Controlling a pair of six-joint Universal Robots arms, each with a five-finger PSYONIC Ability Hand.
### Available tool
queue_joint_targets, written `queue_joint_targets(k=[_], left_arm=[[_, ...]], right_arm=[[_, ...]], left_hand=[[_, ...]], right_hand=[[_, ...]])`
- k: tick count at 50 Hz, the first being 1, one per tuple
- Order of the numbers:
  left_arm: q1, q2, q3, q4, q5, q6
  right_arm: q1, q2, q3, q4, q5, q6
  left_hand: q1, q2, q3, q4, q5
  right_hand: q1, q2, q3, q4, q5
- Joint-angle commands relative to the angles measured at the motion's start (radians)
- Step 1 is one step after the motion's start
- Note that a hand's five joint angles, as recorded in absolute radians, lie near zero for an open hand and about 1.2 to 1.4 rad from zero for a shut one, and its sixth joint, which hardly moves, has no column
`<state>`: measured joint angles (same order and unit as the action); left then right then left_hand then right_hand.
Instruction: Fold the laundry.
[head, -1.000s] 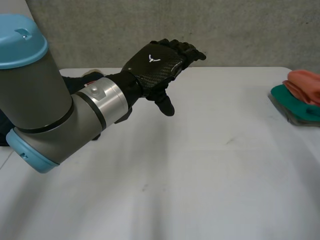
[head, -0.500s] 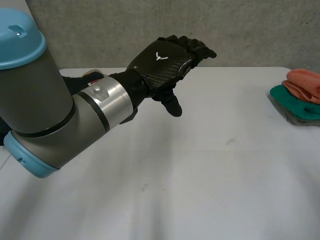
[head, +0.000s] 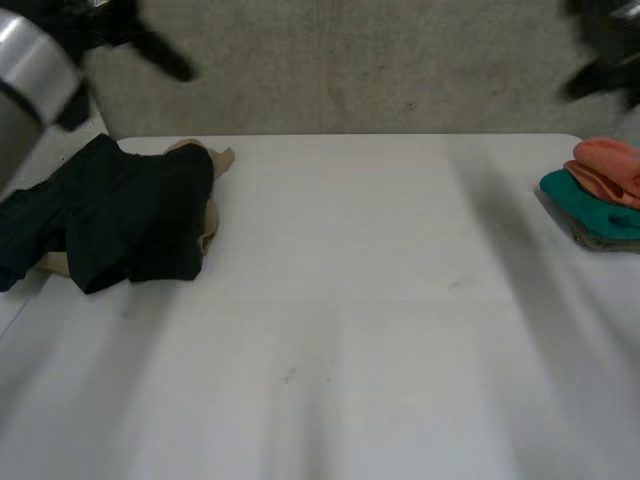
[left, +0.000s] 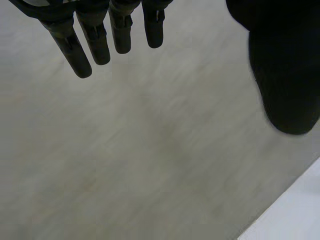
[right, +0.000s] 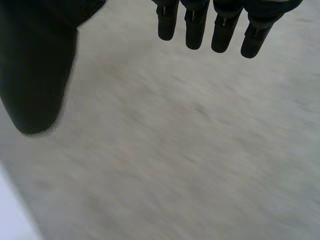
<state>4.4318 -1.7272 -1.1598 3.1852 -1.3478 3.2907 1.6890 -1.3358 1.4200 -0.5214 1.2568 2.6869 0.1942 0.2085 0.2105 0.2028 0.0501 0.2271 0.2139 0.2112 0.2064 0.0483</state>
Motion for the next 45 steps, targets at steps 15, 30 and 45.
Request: queue_joint_targets(k=[15,30,45], left_arm=[[0.334,-0.745,0.187,0.071,0.259,0.461],[0.207,-0.449,0.103,0.254,0.116,0.192],[-0.219,-0.184,0.058,0.466,0.107,-0.285]], right_arm=[[0.219,0.101,0.385,0.100,-0.030,-0.213],[0.176,0.090,0.425,0.086,-0.030,-0.213],[0.126,0.009,0.416,0.070,0.091,-0.145]], left_hand=[[0.224,0.210,0.208,0.215,0.193],[1.202,1.188,1.186,1.193,1.172],[1.202,1.188,1.186,1.193,1.172]], right_hand=[[-0.053,-0.039,-0.037,-0.032,-0.048],[-0.053,-0.039,-0.037,-0.032,-0.048],[-0.053,-0.039,-0.037,-0.032,-0.048]])
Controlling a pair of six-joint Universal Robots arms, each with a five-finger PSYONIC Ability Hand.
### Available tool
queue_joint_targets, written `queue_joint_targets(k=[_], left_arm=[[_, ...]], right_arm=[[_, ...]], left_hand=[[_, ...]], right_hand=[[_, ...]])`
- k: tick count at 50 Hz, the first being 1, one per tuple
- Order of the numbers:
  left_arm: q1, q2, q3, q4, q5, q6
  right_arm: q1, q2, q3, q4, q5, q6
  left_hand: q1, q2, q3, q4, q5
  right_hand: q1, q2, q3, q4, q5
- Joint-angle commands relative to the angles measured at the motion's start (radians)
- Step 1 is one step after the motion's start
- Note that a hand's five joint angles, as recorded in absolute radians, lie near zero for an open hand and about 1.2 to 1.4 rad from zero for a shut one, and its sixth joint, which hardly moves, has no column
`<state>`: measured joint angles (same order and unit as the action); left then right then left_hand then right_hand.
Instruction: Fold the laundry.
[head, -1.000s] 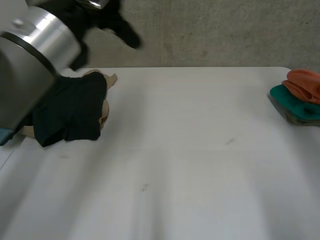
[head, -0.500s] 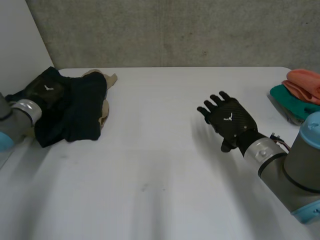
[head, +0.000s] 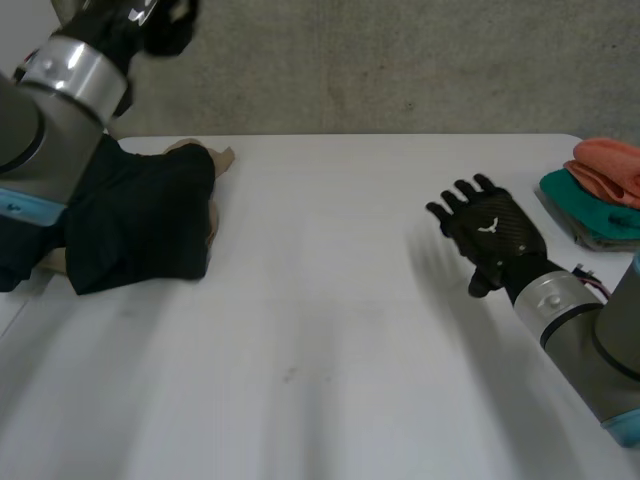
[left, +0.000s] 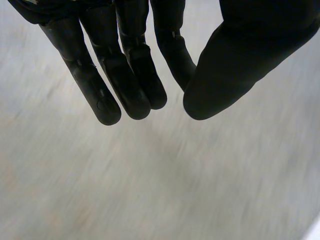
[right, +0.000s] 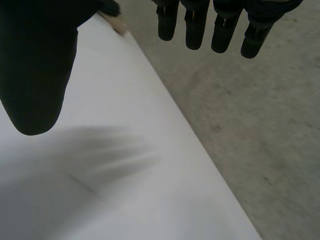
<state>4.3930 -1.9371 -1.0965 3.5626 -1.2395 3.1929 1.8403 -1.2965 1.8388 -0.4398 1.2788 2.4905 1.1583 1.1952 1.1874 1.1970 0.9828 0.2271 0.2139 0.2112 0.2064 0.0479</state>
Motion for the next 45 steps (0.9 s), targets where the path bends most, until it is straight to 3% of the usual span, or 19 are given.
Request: queue_joint_targets(k=[1,6,7,8,11,12,15,20,23,33,36,38,39,45], left_arm=[[-0.193,0.021,-0.006,0.093,-0.003,-0.191],[-0.227,-0.051,-0.034,0.091,-0.006,-0.137],[-0.225,-0.062,-0.042,0.088,-0.006,-0.116],[-0.219,-0.078,-0.057,0.073,-0.011,-0.066],[-0.187,-0.089,-0.077,0.026,-0.037,0.031],[-0.143,-0.097,-0.091,-0.022,-0.060,0.106],[-0.078,-0.120,-0.103,-0.100,-0.095,0.221],[0.025,-0.224,-0.111,-0.232,-0.158,0.453],[0.086,-0.301,-0.100,-0.242,-0.181,0.534],[0.164,-0.473,0.000,-0.240,-0.181,0.582],[0.174,-0.494,0.023,-0.234,-0.182,0.581],[0.174,-0.494,0.026,-0.228,-0.183,0.581],[0.169,-0.491,0.024,-0.213,-0.186,0.579],[0.129,-0.360,0.007,-0.119,-0.215,0.542]], right_arm=[[-0.032,-0.030,-0.003,-0.011,0.071,0.059],[-0.061,-0.030,0.002,-0.005,0.063,0.087],[-0.065,-0.030,0.002,-0.005,0.062,0.087],[-0.076,-0.030,0.004,-0.003,0.057,0.087],[-0.082,-0.030,0.000,-0.005,0.050,0.087],[-0.081,-0.030,0.000,-0.005,0.047,0.087],[-0.079,-0.029,-0.004,-0.005,0.045,0.082],[-0.079,-0.021,-0.004,0.000,0.045,0.082],[-0.081,-0.020,0.000,0.001,0.043,0.082],[-0.078,-0.003,0.010,0.001,0.042,0.082],[-0.079,-0.001,0.010,0.001,0.042,0.080],[-0.079,0.000,0.010,0.001,0.042,0.080],[-0.081,0.000,0.010,0.001,0.042,0.076],[-0.081,0.000,0.010,0.001,0.043,0.073]], left_hand=[[0.238,0.201,0.209,0.199,0.239],[0.186,0.149,0.157,0.147,0.187],[-0.088,-0.125,-0.117,-0.126,-0.087],[-0.555,-0.592,-0.585,-0.594,-0.555],[-0.751,-0.787,-0.780,-0.789,-0.750],[-0.841,-0.878,-0.870,-0.880,-0.840],[-0.912,-0.949,-0.942,-0.951,-0.912],[-0.904,-0.941,-0.933,-0.942,-0.903],[-0.886,-0.923,-0.915,-0.925,-0.885],[-0.722,-0.759,-0.751,-0.761,-0.721],[-0.347,-0.384,-0.376,-0.386,-0.346],[0.110,0.073,0.081,0.071,0.111],[0.237,0.200,0.208,0.198,0.238],[0.238,0.201,0.209,0.199,0.239]], right_hand=[[-0.053,-0.039,-0.037,-0.032,-0.048],[-0.053,-0.039,-0.037,-0.032,-0.048],[-0.053,-0.039,-0.037,-0.032,-0.048],[-0.053,-0.039,-0.037,-0.032,-0.048],[-0.053,-0.039,-0.037,-0.032,-0.048],[-0.053,-0.039,-0.037,-0.032,-0.048],[-0.053,-0.039,-0.037,-0.032,-0.048],[-0.053,-0.039,-0.037,-0.032,-0.048],[-0.053,-0.039,-0.037,-0.032,-0.048],[-0.053,-0.039,-0.037,-0.032,-0.048],[-0.053,-0.039,-0.037,-0.032,-0.048],[-0.053,-0.039,-0.037,-0.032,-0.048],[-0.053,-0.039,-0.037,-0.032,-0.048],[-0.053,-0.039,-0.037,-0.032,-0.048]])
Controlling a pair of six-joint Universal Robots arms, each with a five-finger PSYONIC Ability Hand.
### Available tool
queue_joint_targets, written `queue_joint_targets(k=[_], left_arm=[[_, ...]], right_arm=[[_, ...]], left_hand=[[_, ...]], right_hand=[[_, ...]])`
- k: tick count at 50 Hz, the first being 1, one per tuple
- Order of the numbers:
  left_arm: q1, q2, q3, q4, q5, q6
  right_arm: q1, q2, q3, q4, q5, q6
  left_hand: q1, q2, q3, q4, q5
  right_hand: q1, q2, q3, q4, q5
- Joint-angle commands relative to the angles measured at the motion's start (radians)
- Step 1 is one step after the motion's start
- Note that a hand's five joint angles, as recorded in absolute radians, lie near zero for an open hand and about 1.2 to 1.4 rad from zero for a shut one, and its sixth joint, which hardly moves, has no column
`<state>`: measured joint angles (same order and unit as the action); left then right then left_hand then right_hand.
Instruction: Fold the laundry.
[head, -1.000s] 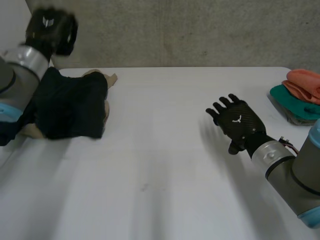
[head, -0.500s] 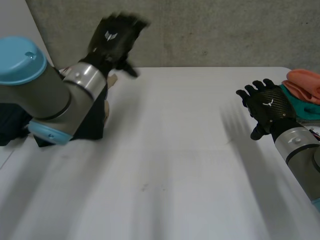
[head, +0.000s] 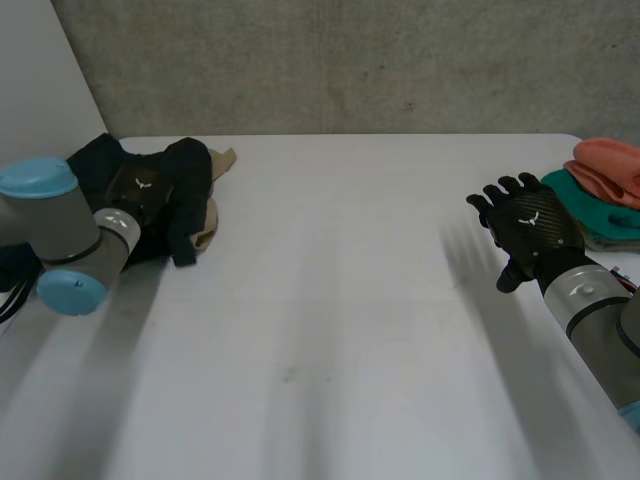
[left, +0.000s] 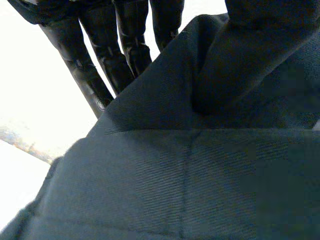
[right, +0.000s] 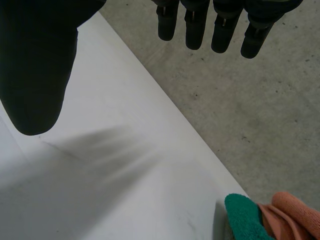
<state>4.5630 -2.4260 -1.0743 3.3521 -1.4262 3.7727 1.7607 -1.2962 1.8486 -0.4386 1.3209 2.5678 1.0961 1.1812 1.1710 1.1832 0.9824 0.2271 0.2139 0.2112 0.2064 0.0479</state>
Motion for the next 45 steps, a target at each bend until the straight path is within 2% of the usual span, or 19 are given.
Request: queue_joint_targets(k=[1,8,10,17,21,28,32,36,38,39,42,45], left_arm=[[-0.067,0.190,-0.013,0.121,-0.042,-0.069],[-0.212,0.367,0.042,0.217,-0.042,-0.243],[-0.269,0.413,0.080,0.222,-0.042,-0.329],[-0.416,0.440,0.126,0.269,-0.022,-0.611],[-0.458,0.430,0.119,0.297,-0.007,-0.685],[-0.487,0.355,0.044,0.279,-0.011,-0.659],[-0.487,0.334,-0.061,0.231,-0.014,-0.596],[-0.476,0.317,-0.148,0.163,-0.011,-0.478],[-0.472,0.308,-0.165,0.139,-0.017,-0.433],[-0.466,0.295,-0.176,0.106,-0.019,-0.377],[-0.461,0.286,-0.185,0.078,-0.028,-0.338],[-0.434,0.277,-0.205,0.032,-0.071,-0.286]], right_arm=[[-0.001,-0.002,0.000,-0.002,0.001,-0.004],[-0.001,-0.002,-0.002,-0.005,0.014,0.005],[-0.003,-0.005,0.000,-0.008,0.017,0.006],[-0.004,-0.011,0.000,-0.009,0.024,0.006],[-0.010,-0.012,-0.002,-0.011,0.024,0.008],[-0.038,-0.014,-0.015,-0.009,0.026,0.032],[-0.047,-0.014,-0.029,0.000,0.024,0.066],[-0.050,-0.012,-0.035,0.001,0.023,0.074],[-0.050,-0.012,-0.035,0.001,0.023,0.075],[-0.049,-0.011,-0.035,0.001,0.023,0.075],[-0.049,-0.008,-0.034,0.005,0.024,0.075],[-0.050,-0.005,-0.026,0.011,0.018,0.074]], left_hand=[[0.300,0.215,0.225,0.213,0.239],[0.300,0.215,0.225,0.213,0.239],[0.300,0.215,0.225,0.213,0.239],[0.300,0.215,0.225,0.213,0.239],[0.300,0.215,0.225,0.213,0.239],[0.300,0.215,0.225,0.213,0.239],[0.300,0.215,0.225,0.213,0.239],[0.300,0.215,0.225,0.213,0.239],[-0.181,-0.266,-0.256,-0.268,-0.242],[-0.617,-0.702,-0.692,-0.704,-0.678],[-0.627,-0.712,-0.702,-0.714,-0.688],[-0.645,-0.730,-0.720,-0.732,-0.706]], right_hand=[[-0.053,-0.039,-0.037,-0.032,-0.048],[-0.053,-0.039,-0.037,-0.032,-0.048],[-0.053,-0.039,-0.037,-0.032,-0.048],[-0.053,-0.039,-0.037,-0.032,-0.048],[-0.053,-0.039,-0.037,-0.032,-0.048],[-0.053,-0.039,-0.037,-0.032,-0.048],[-0.053,-0.039,-0.037,-0.032,-0.048],[-0.053,-0.039,-0.037,-0.032,-0.048],[-0.053,-0.039,-0.037,-0.032,-0.048],[-0.053,-0.039,-0.037,-0.032,-0.048],[-0.053,-0.039,-0.037,-0.032,-0.048],[-0.053,-0.039,-0.037,-0.032,-0.048]])
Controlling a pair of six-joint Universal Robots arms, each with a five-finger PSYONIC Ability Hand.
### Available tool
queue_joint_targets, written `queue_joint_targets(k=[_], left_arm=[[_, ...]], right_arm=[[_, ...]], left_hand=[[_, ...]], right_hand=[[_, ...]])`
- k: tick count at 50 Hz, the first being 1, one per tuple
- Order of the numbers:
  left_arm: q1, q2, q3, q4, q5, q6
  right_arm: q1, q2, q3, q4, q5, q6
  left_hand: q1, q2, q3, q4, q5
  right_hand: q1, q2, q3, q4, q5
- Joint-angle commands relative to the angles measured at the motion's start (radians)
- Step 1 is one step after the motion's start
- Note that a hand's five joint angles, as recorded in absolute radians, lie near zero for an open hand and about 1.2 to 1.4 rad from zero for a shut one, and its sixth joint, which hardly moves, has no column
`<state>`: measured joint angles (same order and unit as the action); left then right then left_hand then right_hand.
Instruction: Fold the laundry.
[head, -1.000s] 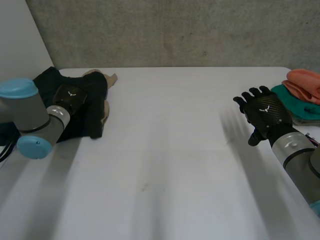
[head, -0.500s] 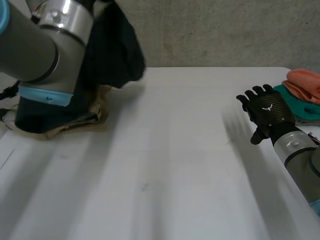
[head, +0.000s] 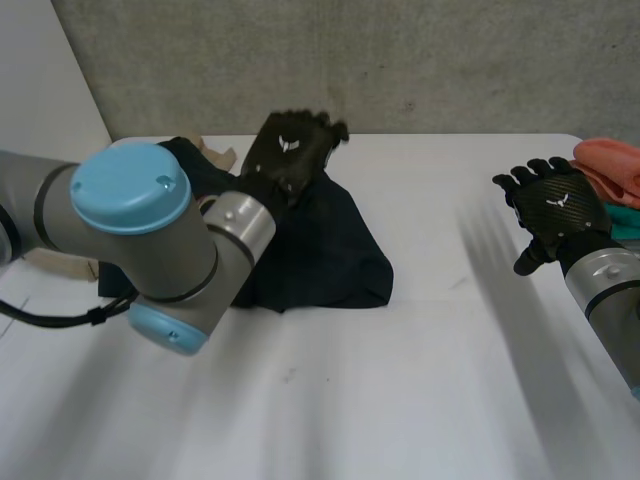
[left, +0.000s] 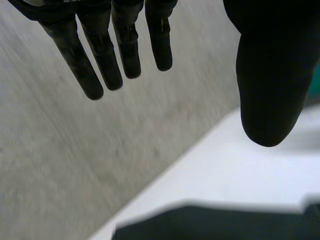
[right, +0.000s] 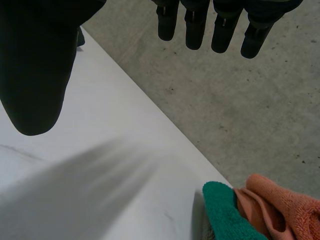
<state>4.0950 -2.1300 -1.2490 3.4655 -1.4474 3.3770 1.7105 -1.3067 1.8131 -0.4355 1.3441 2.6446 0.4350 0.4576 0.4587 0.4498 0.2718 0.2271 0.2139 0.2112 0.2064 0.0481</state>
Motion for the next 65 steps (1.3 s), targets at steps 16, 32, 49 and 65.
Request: queue_joint_targets(k=[16,32,49,65], left_arm=[[0.301,-0.266,0.098,-0.095,-0.088,0.352],[0.249,-0.188,0.158,-0.098,-0.070,0.317],[-0.119,0.073,0.154,-0.086,-0.106,-0.315],[-0.243,-0.088,0.115,-0.218,-0.166,-0.308]], right_arm=[[0.008,0.033,0.018,0.011,-0.008,-0.014],[-0.002,0.033,0.014,0.009,-0.005,-0.017],[-0.005,-0.002,0.002,0.007,0.004,-0.006],[-0.034,-0.003,-0.034,0.056,0.024,0.015]], left_hand=[[0.010,-0.012,-0.013,-0.004,-0.001],[0.961,0.939,0.938,0.946,0.950],[0.961,0.939,0.938,0.946,0.950],[0.075,0.053,0.052,0.060,0.064]], right_hand=[[-0.053,-0.039,-0.037,-0.032,-0.048],[-0.053,-0.039,-0.037,-0.032,-0.048],[-0.053,-0.039,-0.037,-0.032,-0.048],[-0.053,-0.039,-0.037,-0.032,-0.048]])
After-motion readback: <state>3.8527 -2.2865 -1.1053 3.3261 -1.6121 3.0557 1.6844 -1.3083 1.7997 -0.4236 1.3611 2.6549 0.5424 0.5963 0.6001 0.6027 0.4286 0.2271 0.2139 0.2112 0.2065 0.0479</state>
